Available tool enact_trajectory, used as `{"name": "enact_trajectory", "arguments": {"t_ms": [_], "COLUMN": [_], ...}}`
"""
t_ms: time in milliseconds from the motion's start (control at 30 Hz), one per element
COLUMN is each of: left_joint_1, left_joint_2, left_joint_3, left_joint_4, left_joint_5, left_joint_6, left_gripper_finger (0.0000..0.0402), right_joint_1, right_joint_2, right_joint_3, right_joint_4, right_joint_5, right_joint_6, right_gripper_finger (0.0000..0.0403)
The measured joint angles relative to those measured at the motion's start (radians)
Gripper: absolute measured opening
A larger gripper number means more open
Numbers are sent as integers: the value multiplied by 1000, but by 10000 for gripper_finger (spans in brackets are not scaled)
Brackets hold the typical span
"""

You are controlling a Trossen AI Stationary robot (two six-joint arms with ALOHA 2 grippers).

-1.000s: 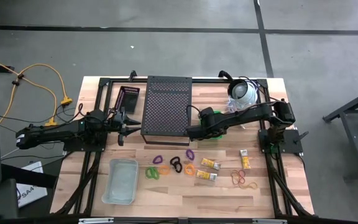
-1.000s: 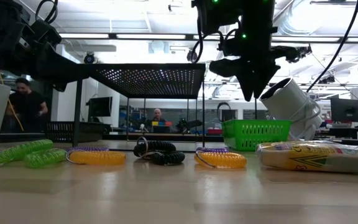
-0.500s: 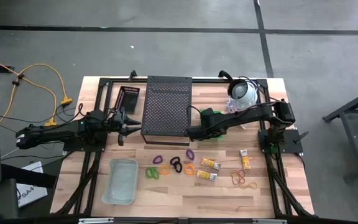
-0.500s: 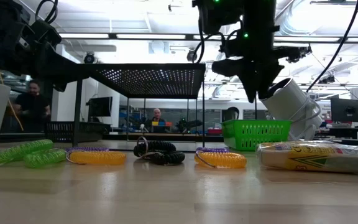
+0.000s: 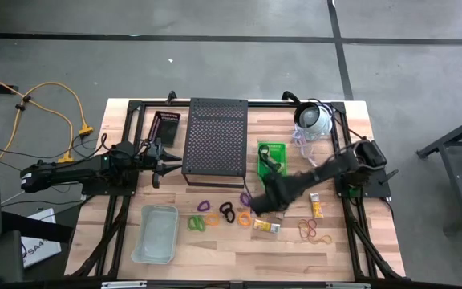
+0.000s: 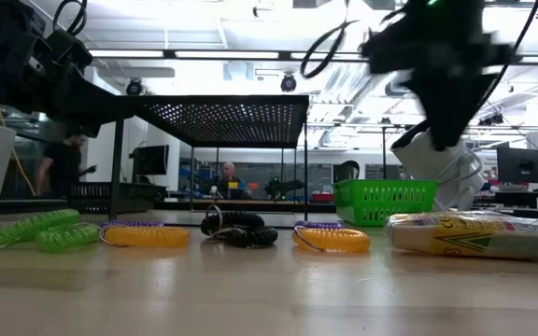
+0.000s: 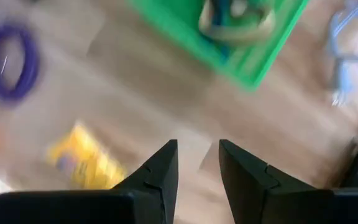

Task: Pick & Place Office Desk Supplies
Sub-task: Put the yellow rubber band into the green basket

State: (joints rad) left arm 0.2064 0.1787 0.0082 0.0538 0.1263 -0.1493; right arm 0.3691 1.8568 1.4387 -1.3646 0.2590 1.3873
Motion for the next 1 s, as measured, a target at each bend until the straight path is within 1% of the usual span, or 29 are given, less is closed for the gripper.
{"name": "enact_trajectory", "arguments": {"t_ms": [100,300,433,633,733,1000], "left_joint_1": [0,0,0,0,0,0], "left_joint_2": [0,0,0,0,0,0], "left_joint_3": [0,0,0,0,0,0], "left_joint_4": [0,0,0,0,0,0], "left_joint_5": [0,0,0,0,0,0], "left_joint_6": [0,0,0,0,0,0], "left_gripper_finger": [118,118,118,118,118,118], "right_joint_1": [94,275,356,408,419,425], "right_joint_2": [0,0,0,0,0,0], "right_joint_3": [0,0,-2,-106,-161,-232], "right_joint_4": [-24,-34,-18,125,178,276], "right_joint_5": [-8,-16,-56,-126,-136,-162], "right_joint_6": [79,298,405,446,452,396], "right_gripper_finger": [105,105,105,105,105,105]}}
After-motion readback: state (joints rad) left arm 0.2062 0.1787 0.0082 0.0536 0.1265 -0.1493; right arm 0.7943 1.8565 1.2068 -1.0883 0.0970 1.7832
